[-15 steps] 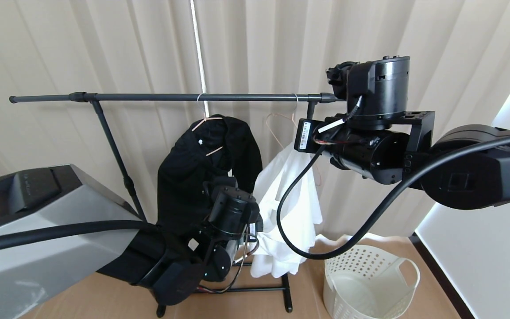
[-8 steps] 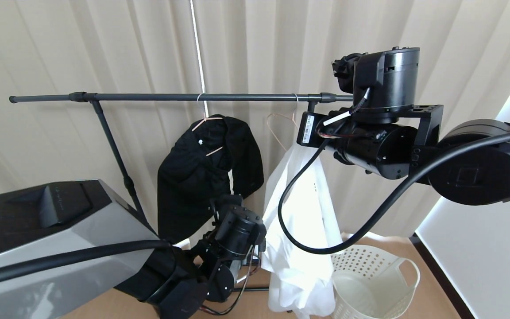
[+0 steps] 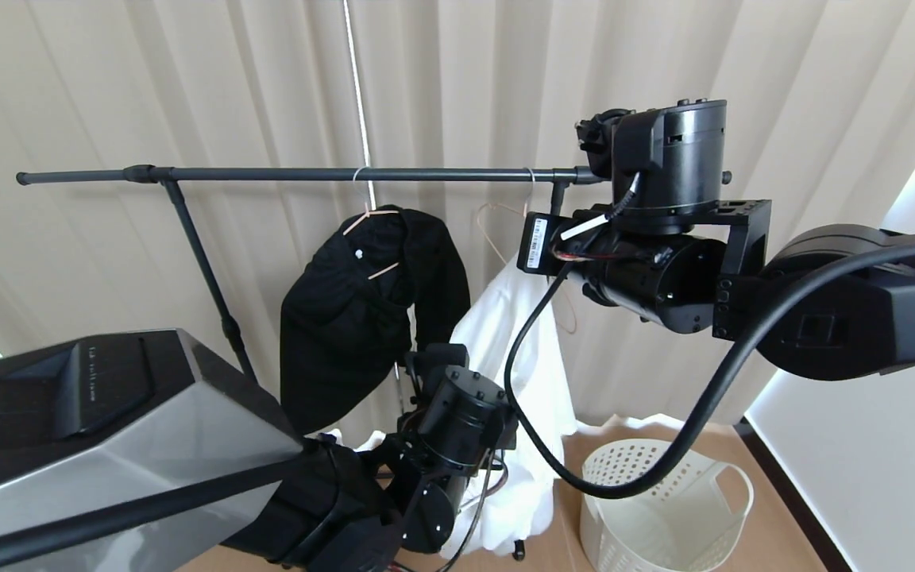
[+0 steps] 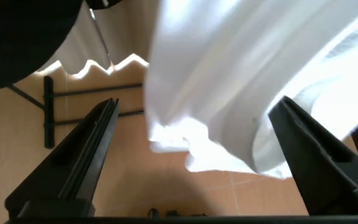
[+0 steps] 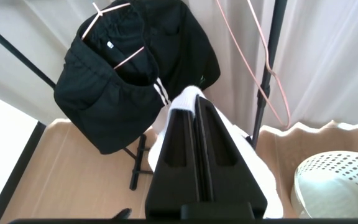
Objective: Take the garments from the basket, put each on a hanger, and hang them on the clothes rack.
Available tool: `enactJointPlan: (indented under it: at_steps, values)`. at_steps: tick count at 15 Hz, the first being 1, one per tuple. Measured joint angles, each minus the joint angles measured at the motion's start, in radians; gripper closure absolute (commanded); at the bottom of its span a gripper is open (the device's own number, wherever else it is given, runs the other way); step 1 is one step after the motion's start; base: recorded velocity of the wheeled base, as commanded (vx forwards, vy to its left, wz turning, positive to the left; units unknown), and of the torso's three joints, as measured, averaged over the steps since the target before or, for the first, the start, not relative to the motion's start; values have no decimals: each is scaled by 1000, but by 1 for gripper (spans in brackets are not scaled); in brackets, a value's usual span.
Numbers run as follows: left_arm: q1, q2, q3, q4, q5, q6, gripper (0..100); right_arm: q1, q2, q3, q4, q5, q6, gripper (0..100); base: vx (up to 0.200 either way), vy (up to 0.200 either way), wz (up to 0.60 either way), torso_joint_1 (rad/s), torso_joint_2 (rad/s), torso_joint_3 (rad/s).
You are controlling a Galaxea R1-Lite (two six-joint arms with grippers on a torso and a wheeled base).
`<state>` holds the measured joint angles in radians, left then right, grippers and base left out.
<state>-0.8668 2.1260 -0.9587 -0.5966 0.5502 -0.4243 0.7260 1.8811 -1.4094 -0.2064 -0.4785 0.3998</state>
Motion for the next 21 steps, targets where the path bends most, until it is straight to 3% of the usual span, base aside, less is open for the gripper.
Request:
enactJointPlan:
  at_steps: [12, 14, 16, 21]
  values:
    - [-28, 49, -35, -1, 0, -11, 0, 5, 3, -7, 1, -5, 15, 100, 0, 0, 0, 0, 0, 0]
    - [-33, 47, -39, -1, 0, -11, 0, 11, 8, -20, 2, -51, 15, 100, 0, 0, 0, 0, 0, 0]
    - [-44, 41, -49, -1, 0, -11, 0, 18, 24, -41, 3, -144, 13, 100, 0, 0, 0, 0, 0, 0]
    - [-50, 39, -69, -1, 0, -12, 0, 37, 40, -54, 2, -158, 13, 100, 0, 0, 0, 0, 0, 0]
